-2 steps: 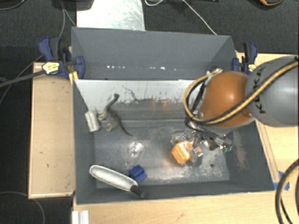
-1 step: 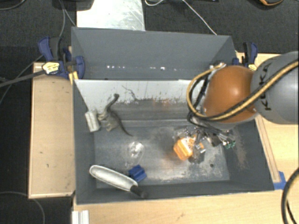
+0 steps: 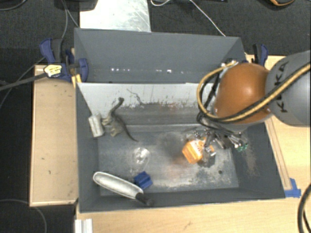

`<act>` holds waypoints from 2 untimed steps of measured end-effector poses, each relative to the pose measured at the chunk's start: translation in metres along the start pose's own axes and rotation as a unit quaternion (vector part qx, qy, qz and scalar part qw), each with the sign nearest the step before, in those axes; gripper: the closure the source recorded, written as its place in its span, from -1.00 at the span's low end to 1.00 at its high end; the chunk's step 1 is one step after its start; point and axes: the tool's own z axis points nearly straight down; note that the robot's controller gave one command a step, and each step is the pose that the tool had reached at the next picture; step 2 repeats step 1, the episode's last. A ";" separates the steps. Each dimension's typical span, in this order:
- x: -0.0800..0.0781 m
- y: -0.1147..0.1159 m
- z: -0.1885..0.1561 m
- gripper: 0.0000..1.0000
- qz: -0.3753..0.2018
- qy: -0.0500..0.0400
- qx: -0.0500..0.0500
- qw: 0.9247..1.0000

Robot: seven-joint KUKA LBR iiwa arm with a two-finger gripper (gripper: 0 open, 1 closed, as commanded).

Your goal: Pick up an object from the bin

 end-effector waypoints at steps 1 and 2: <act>0.000 0.000 -0.010 1.00 0.000 0.000 0.000 1.000; 0.000 0.000 -0.010 1.00 0.000 0.000 0.000 1.000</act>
Offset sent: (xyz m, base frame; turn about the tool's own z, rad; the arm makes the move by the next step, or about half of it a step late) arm -0.0001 0.0002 0.0249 0.0000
